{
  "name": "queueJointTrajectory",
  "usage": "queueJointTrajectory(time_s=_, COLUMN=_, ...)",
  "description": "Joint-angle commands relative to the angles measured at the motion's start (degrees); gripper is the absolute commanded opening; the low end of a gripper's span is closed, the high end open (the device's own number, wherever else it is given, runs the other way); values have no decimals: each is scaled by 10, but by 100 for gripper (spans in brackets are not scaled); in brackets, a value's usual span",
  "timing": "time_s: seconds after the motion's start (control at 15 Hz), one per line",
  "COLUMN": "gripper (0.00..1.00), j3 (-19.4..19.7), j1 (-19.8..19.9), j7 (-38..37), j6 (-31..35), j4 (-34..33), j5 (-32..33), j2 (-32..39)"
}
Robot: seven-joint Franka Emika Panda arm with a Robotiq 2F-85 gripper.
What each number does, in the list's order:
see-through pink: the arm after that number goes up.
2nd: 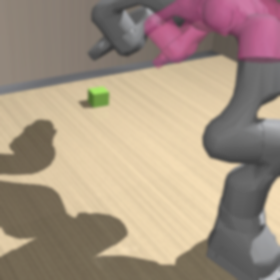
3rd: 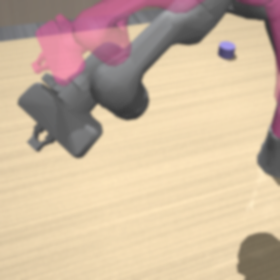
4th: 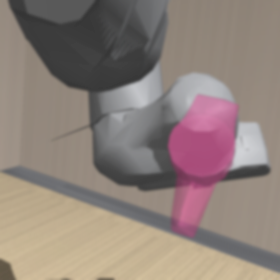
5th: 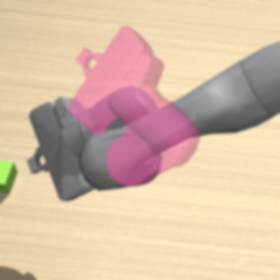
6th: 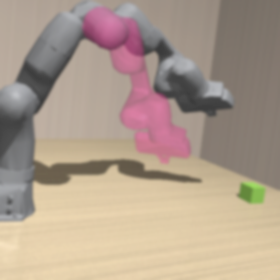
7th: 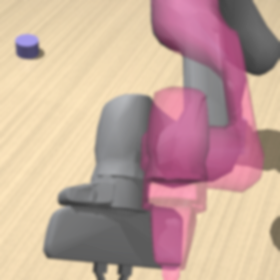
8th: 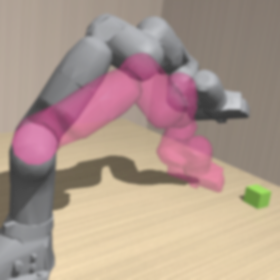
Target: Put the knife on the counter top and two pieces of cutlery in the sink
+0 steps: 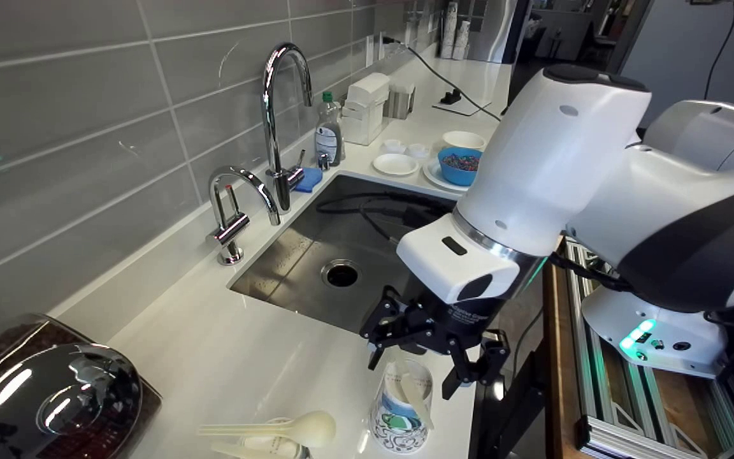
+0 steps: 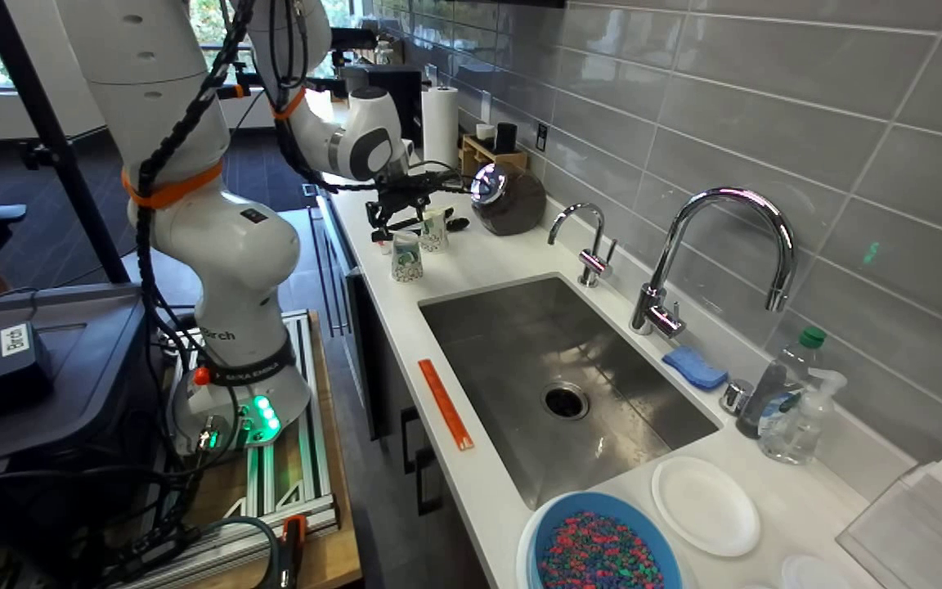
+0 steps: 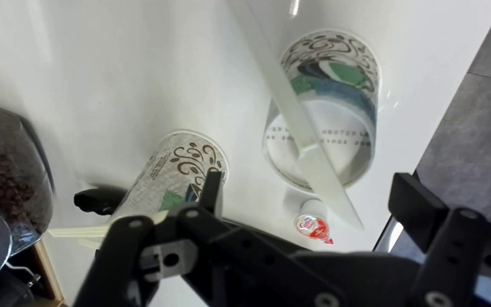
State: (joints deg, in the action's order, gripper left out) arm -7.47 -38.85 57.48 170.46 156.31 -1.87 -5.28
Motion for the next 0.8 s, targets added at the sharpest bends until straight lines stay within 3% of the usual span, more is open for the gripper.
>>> queueJointTrajectory(time_s=0.0, gripper=95, j3=-9, j1=11, j7=-26, j6=-32, j4=-3, j5=36, j2=-16)
queueJointTrajectory(time_s=0.07, gripper=83, j3=-9, j1=9, j7=-25, j6=-35, j4=-5, j5=37, j2=-16)
queueJointTrajectory(time_s=0.2, gripper=79, j3=-9, j1=8, j7=-24, j6=-45, j4=-7, j5=39, j2=-15)
queueJointTrajectory(time_s=0.33, gripper=68, j3=-10, j1=8, j7=-23, j6=-54, j4=-9, j5=42, j2=-15)
queueJointTrajectory(time_s=0.73, gripper=78, j3=-53, j1=49, j7=-15, j6=-68, j4=-13, j5=36, j2=-12)
